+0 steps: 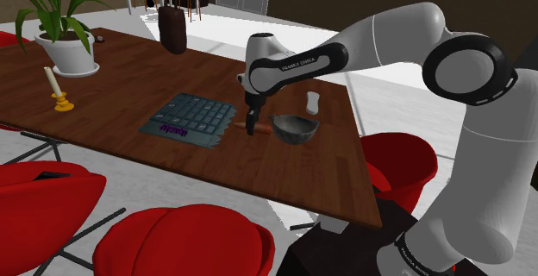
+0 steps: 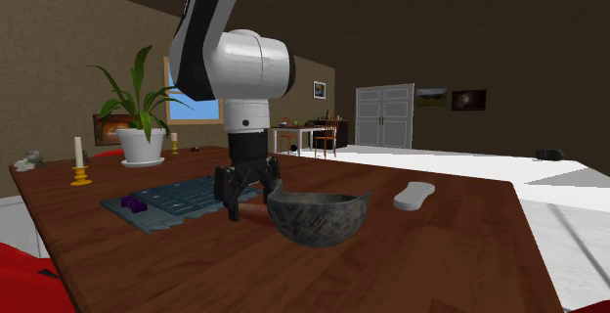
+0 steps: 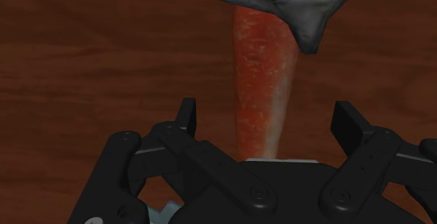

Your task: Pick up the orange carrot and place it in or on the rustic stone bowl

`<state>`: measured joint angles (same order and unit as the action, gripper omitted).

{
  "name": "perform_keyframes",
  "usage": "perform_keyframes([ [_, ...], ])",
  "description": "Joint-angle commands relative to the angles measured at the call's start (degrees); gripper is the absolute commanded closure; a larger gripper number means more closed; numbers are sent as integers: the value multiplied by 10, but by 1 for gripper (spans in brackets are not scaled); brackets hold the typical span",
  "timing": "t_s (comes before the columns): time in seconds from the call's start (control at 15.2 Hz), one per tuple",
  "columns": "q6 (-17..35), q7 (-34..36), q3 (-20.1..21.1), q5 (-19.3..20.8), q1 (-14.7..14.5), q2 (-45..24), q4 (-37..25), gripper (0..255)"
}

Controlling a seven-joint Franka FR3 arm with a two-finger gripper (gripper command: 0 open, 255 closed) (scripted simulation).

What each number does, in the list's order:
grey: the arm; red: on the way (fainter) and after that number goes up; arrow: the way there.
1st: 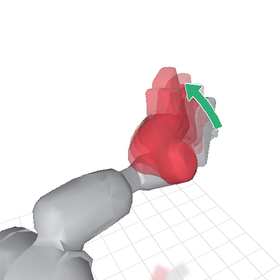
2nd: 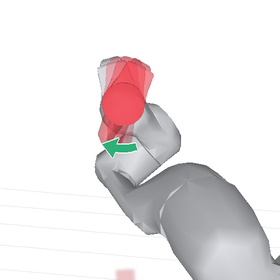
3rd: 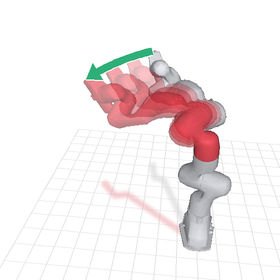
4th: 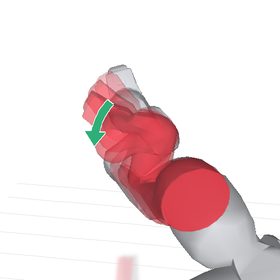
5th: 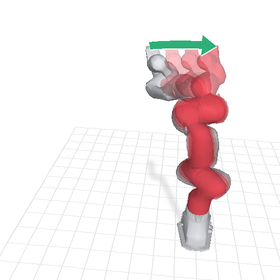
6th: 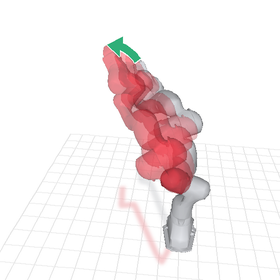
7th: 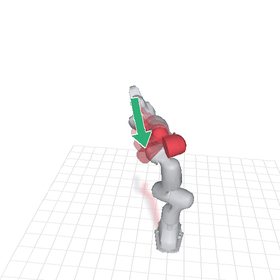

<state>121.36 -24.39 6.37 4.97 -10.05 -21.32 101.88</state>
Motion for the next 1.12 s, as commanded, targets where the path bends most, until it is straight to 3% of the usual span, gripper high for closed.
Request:
perform_keyframes([
  [0.0,1,0,0,0,0,0,1,0],
  [0.2,1,0,0,0,0,0,1,0],
  [0.26,1,0,0,0,0,0,1,255],
  [1.06,-19,-2,1,-2,0,10,-9,255],
])
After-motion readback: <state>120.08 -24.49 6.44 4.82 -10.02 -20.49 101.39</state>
